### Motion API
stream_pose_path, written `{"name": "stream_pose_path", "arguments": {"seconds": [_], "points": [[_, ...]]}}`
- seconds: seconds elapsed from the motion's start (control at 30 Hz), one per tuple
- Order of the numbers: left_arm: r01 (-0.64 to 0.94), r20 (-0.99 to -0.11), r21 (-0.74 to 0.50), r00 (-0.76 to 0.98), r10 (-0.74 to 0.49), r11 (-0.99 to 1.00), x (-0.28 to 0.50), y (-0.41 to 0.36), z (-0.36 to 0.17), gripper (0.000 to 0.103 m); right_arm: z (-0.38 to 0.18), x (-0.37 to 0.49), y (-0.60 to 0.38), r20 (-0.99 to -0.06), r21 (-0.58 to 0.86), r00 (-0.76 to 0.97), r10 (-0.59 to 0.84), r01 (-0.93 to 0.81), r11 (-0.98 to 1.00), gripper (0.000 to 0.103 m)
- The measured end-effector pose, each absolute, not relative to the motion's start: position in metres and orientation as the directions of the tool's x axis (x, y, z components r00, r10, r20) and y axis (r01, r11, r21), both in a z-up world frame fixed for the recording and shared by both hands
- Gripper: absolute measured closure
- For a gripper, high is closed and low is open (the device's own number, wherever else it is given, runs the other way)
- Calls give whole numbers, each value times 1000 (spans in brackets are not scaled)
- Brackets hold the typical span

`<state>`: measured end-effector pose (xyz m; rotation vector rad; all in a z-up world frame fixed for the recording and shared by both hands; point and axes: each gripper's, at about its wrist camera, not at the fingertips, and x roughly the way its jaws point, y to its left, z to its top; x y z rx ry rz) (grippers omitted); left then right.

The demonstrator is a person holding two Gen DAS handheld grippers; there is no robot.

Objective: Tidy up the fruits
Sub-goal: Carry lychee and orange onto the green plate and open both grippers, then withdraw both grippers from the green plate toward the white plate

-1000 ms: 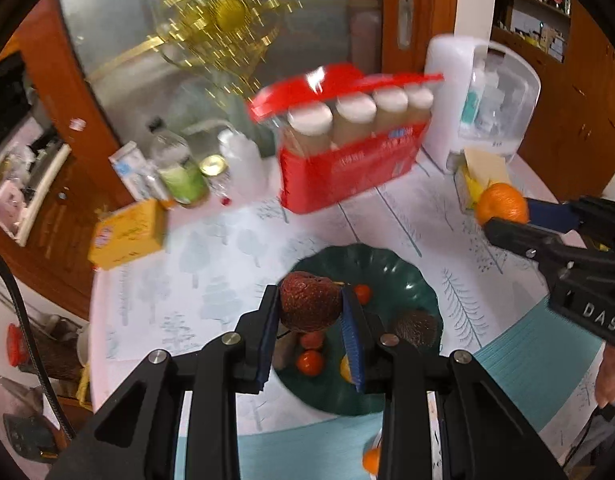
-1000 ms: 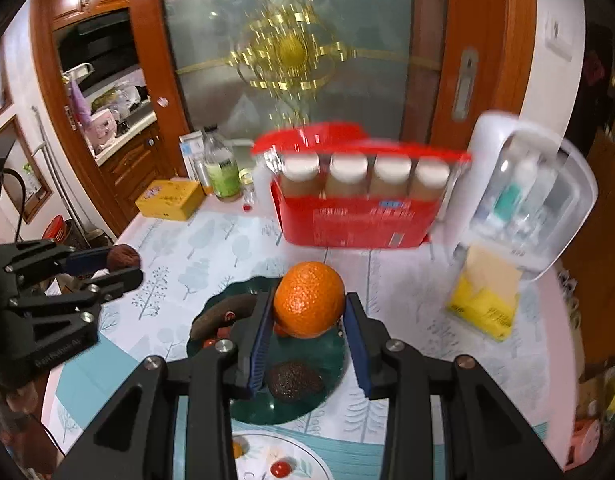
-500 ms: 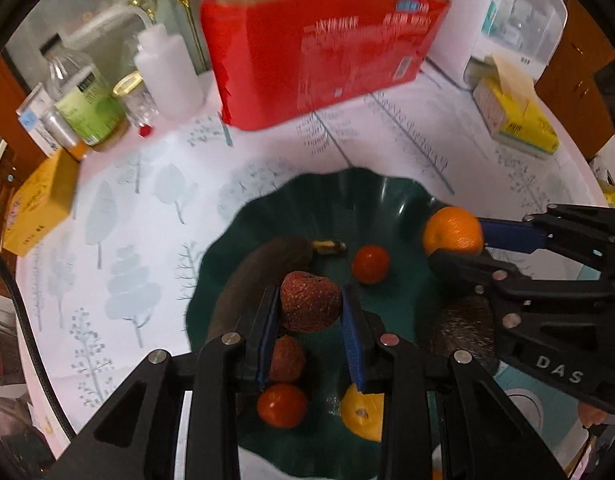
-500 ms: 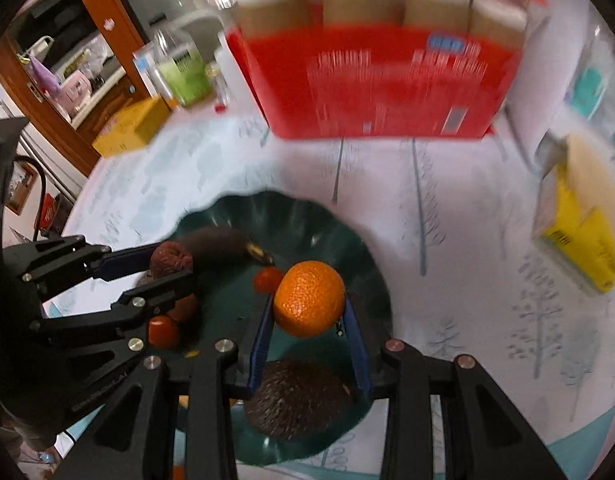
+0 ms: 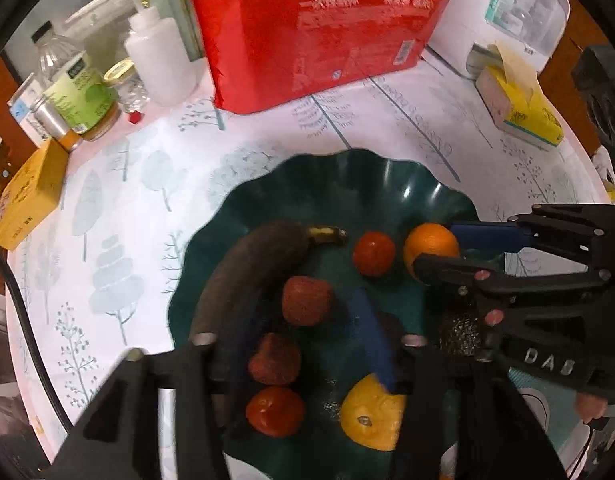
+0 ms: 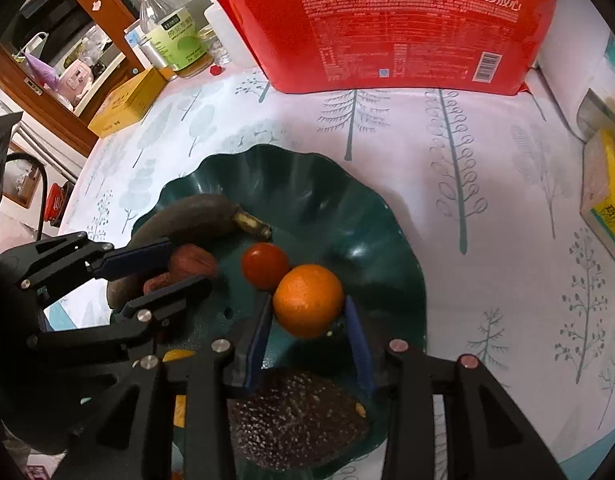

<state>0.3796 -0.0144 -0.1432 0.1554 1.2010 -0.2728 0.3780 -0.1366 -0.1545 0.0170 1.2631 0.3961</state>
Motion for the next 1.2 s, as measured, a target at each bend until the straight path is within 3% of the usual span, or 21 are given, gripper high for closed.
{"name": "stream_pose_path", "arguments": {"seconds": [0.17,0.43,0.93,1.2], "points": [[288,-918,-41,366,-150,957,371,-11,-126,39,-141,376,-145,-909,243,275,314,-262,934,58],[310,-907,-18,395,-146,951,350,-14,-102,34,-119,361,-144,-897,208,327,296,-278,938,58],[264,-894,12,435,-108,965,289,-10,-36,33,-53,306,-155,-851,200,425,310,-284,938,58],[236,-846,33,524,-99,971,238,-14,8,33,-8,259,-166,-813,181,485,321,-314,932,58]]}}
